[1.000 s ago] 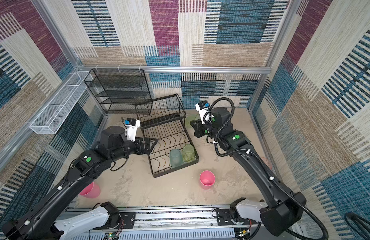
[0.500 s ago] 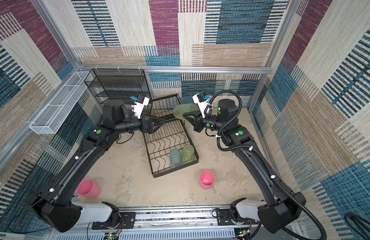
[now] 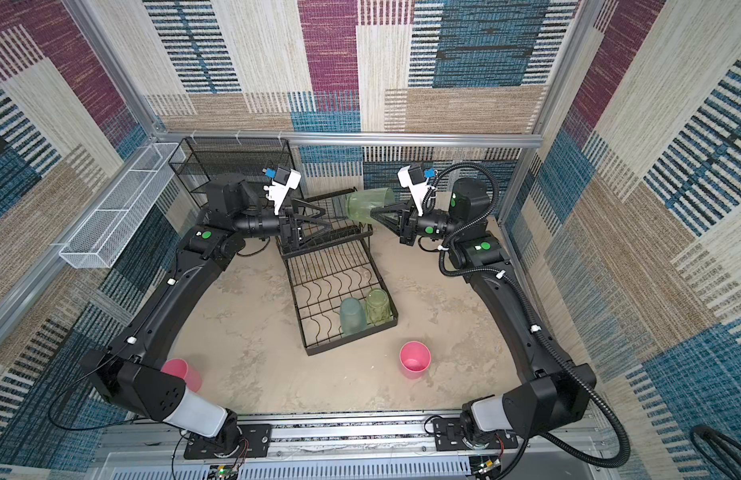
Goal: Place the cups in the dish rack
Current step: 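Lift the green cup with the right gripper toward the left gripper while left arm reaches, then close the left gripper on the green cup beside the right gripper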
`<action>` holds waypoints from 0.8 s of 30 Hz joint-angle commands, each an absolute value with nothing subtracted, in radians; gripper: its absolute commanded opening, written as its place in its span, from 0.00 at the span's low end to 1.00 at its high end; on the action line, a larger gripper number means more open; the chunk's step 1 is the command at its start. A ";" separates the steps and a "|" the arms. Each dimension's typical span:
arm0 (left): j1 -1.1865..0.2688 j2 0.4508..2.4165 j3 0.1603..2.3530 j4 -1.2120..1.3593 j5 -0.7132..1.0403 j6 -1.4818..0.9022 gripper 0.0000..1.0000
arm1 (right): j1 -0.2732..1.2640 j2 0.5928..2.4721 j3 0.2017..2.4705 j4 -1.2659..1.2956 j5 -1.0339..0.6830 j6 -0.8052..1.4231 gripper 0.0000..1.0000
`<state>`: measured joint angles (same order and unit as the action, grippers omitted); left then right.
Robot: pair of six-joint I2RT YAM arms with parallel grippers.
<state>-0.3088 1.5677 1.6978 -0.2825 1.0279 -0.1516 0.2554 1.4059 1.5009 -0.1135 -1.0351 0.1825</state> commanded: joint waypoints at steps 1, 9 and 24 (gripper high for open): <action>-0.309 1.589 1.694 -0.114 1.110 -0.220 0.98 | 0.256 1.430 1.519 -0.023 -1.122 0.214 0.00; -0.314 1.625 1.697 -0.043 1.142 -0.244 0.98 | 0.255 1.472 1.553 -0.001 -1.186 0.218 0.00; -0.383 1.660 1.736 -0.043 1.153 -0.192 0.97 | 0.255 1.496 1.572 0.070 -1.277 0.285 0.00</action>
